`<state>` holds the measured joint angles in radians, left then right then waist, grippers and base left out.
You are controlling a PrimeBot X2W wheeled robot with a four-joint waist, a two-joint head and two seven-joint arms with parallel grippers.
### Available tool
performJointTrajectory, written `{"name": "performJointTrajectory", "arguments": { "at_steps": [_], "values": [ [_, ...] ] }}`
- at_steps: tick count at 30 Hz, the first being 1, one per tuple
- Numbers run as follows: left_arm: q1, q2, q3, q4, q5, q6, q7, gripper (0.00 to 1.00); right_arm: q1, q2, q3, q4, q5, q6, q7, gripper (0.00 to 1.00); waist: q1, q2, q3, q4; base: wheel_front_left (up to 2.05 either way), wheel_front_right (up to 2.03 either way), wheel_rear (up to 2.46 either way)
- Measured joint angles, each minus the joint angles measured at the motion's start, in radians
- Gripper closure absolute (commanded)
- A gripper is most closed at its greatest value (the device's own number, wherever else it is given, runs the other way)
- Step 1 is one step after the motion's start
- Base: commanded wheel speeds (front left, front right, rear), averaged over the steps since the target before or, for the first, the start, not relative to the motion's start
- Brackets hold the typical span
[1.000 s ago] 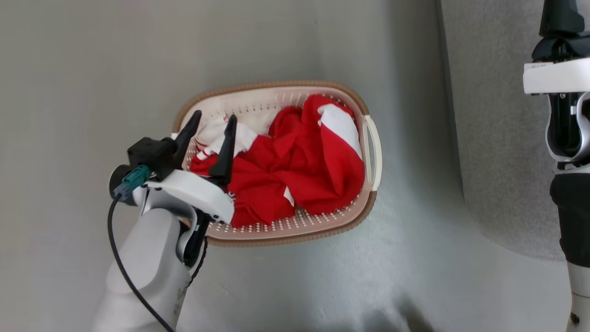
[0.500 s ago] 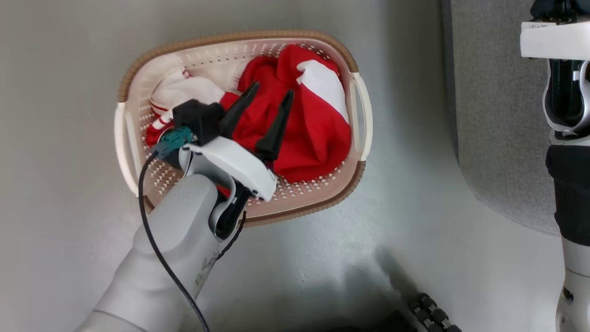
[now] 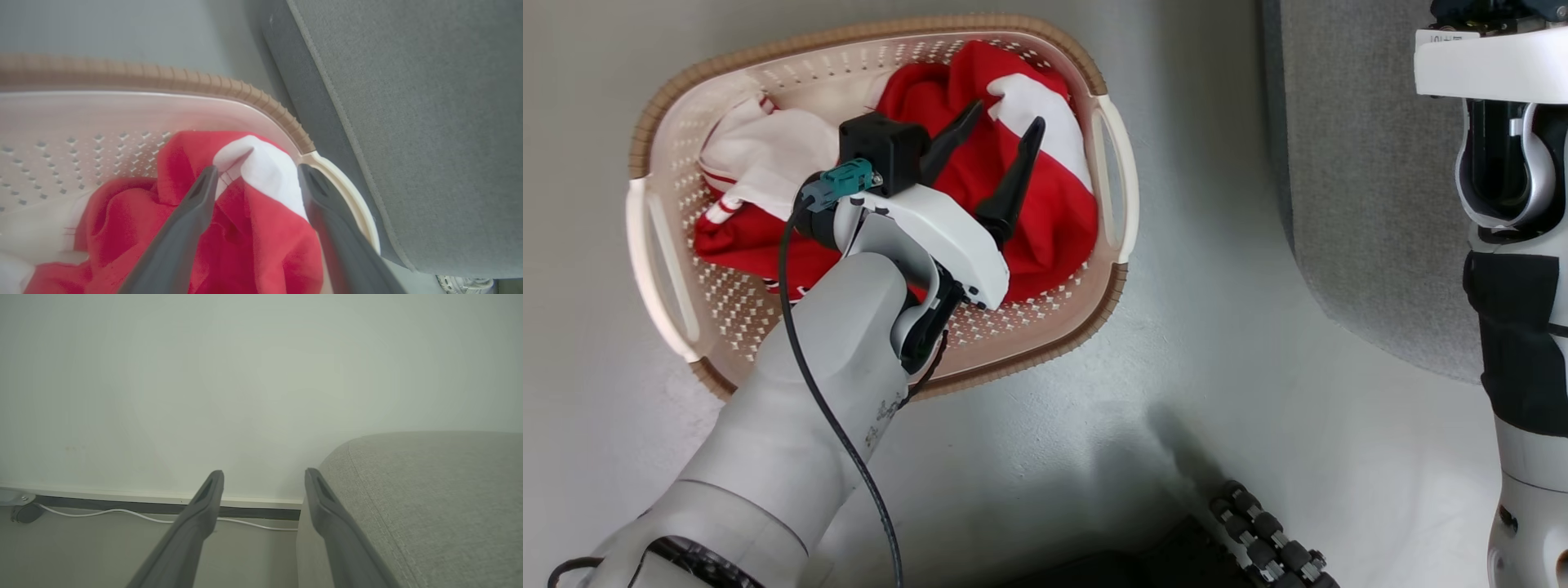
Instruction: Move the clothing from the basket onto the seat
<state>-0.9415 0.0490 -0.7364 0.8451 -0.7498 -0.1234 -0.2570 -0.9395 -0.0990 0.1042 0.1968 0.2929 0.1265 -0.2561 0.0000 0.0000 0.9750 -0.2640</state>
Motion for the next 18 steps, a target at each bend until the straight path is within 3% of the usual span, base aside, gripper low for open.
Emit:
{"name": "performJointTrajectory", "arguments": {
  "at_steps": [8, 17, 18],
  "values": [
    [-0.063, 0.002, -0.132, 0.077, -0.080, 0.000, 0.000, 0.00, -0.001, 0.015, 0.002, -0.004, 0.008, 0.000, 0.000, 0.00, 0.0000, 0.0000, 0.036, -0.032, 0.00, 0.00, 0.00],
    [-0.139, 0.002, -0.191, 0.246, -0.089, 0.000, 0.000, 0.00, 0.000, 0.028, 0.001, -0.006, 0.009, 0.000, 0.000, 0.00, 0.0000, 0.0000, 0.054, -0.051, 0.00, 0.00, 0.00],
    [-0.143, 0.002, -0.196, 0.267, -0.089, 0.000, 0.002, 0.42, 0.000, 0.028, 0.001, -0.006, 0.009, 0.000, 0.000, 0.00, 0.0000, 0.0000, 0.054, -0.052, 0.00, 0.00, 0.00]
  ]
}}
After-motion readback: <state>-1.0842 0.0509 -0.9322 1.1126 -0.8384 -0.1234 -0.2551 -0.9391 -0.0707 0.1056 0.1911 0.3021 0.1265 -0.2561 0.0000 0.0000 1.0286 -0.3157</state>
